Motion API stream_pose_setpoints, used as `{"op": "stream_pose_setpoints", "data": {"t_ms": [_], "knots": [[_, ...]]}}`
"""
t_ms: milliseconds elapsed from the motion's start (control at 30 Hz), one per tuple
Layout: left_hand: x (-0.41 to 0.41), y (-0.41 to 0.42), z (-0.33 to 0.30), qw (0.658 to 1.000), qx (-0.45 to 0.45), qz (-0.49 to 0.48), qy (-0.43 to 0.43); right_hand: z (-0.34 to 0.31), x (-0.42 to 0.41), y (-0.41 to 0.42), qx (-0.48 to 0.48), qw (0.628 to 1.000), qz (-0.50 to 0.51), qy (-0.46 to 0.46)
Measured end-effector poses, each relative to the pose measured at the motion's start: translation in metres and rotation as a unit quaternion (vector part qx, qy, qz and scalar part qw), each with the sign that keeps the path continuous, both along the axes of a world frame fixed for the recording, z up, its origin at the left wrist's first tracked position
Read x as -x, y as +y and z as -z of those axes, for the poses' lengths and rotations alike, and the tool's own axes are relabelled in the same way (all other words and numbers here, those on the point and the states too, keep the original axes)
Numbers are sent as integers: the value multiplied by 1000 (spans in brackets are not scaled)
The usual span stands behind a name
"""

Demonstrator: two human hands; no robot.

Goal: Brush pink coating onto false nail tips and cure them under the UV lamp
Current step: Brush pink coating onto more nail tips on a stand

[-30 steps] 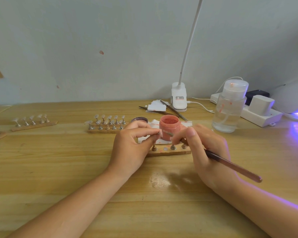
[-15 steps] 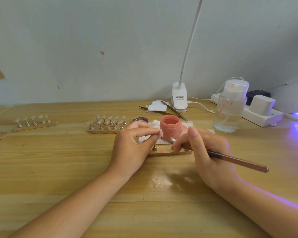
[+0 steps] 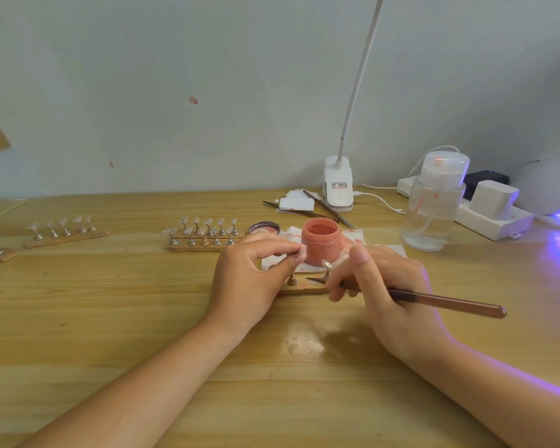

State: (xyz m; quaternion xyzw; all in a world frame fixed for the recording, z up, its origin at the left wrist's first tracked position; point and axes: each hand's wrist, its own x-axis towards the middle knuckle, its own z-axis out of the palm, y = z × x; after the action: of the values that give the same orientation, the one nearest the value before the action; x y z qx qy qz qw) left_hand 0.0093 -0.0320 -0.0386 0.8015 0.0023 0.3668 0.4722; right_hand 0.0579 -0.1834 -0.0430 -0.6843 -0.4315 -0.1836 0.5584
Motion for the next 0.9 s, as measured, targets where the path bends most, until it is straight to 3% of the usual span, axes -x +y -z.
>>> {"op": "stream_pose_setpoints", "data": {"t_ms": [233, 333, 600, 900], "knots": [[1, 0, -1, 1000, -2, 6, 2, -2, 0, 2, 1, 999, 33, -32], [0, 1, -1, 1000, -6, 7, 2, -1, -1, 2, 16, 1000, 2, -21], [0, 1, 0, 1000, -14, -8, -19, -1, -1, -1, -52, 998, -6, 47], [-1, 2, 0, 1000, -13, -4, -19, -2, 0, 0, 10, 1000, 12, 12]]}}
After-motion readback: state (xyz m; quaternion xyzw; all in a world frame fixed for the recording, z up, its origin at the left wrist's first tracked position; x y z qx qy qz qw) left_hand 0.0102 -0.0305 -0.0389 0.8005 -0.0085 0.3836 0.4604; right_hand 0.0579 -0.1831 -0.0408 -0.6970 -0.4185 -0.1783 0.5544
